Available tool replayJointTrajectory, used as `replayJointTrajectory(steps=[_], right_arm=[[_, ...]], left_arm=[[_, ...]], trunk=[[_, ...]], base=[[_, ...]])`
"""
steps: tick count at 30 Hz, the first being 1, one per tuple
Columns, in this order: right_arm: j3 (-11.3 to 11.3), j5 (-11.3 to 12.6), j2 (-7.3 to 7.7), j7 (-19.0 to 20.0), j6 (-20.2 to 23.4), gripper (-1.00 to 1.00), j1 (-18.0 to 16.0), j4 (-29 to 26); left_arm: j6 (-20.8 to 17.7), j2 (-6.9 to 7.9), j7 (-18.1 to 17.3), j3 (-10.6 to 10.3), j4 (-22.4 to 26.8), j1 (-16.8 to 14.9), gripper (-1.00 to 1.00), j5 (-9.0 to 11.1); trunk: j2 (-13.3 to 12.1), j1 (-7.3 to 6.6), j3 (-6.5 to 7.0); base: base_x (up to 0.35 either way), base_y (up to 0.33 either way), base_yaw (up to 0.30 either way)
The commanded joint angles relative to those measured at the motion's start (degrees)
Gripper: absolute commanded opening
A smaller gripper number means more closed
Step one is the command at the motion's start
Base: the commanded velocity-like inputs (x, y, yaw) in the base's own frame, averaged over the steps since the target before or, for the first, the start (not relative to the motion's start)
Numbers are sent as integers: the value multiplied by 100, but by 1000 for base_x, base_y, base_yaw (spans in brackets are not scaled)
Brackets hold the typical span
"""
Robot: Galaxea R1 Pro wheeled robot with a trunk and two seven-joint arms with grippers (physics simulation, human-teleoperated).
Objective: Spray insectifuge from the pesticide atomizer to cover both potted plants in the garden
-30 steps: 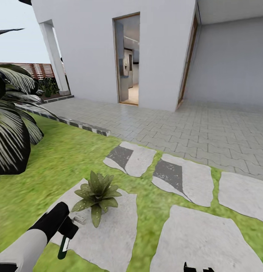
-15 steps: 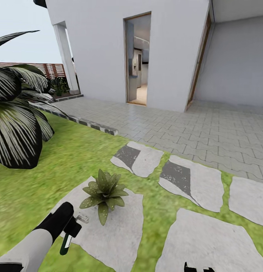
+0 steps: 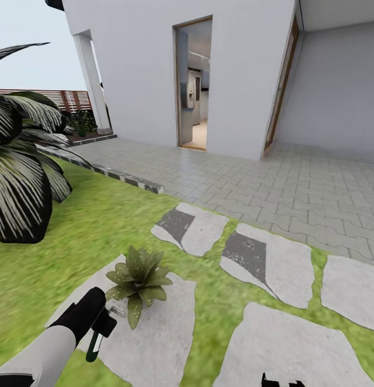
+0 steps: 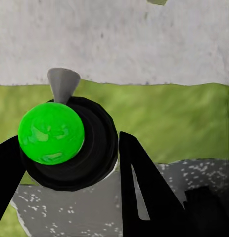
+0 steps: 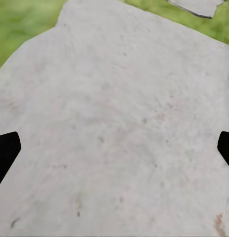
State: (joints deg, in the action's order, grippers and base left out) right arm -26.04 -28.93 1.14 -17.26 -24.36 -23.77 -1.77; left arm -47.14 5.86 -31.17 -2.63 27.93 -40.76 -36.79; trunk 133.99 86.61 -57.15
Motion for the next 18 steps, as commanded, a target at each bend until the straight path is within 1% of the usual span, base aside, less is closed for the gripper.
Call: replayJointTrajectory(steps=[1, 5, 13, 18], right_arm=[[-41, -60, 0, -23, -16, 100, -5, 10], [-41, -60, -13, -23, -16, 100, -5, 10], [-41, -61, -17, -23, -16, 100, -5, 10], [-41, -60, -17, -23, -16, 100, -5, 10]], left_arm=[[-14, 4, -50, -27, 11, -2, -100, -51], [-14, 10, -49, -27, 10, -2, -100, -56], [-14, 20, -47, -27, 11, -2, -100, -65], [-14, 22, -47, -27, 11, -2, -100, -65]], trunk=[[2, 1, -5], [2, 1, -5], [2, 1, -5], [2, 1, -5]], base=[[186, -240, 71], [179, -240, 201], [152, -240, 273], [101, -253, 277]])
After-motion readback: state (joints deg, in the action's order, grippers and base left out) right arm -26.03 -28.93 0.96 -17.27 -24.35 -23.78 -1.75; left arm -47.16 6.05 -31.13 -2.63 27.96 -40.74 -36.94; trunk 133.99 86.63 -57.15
